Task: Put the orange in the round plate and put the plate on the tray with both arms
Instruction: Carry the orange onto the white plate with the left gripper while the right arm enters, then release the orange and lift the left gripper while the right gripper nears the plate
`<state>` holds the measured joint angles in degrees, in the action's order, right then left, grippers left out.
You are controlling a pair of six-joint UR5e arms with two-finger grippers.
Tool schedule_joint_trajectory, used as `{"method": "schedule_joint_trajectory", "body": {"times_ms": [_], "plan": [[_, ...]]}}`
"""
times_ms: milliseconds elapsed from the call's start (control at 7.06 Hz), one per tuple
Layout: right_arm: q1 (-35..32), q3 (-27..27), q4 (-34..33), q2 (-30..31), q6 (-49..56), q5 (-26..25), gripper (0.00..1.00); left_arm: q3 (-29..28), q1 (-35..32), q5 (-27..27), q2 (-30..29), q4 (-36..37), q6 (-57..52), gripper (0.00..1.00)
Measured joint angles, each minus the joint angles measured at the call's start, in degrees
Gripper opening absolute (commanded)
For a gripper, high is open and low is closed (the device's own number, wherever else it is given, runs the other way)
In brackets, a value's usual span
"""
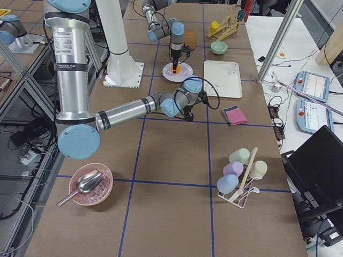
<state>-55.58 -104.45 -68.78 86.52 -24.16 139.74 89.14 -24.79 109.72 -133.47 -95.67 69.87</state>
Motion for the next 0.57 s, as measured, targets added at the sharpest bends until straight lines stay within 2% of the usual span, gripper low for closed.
{"method": "schedule_joint_trajectory", "body": {"times_ms": [142,567], "plan": [[2.47,0.97,0.45,-2.25,-3.85,-0.72,1.0,-0.49,0.05,-0.67,-0.17,-0.03,-0.18,0.99],[9.46,2.33,0.73,-10.14,-23.12,-5.82,0.99,-0.83,-0.03,-2.99,-0.4,-0.14,-0.4,1.0]]}}
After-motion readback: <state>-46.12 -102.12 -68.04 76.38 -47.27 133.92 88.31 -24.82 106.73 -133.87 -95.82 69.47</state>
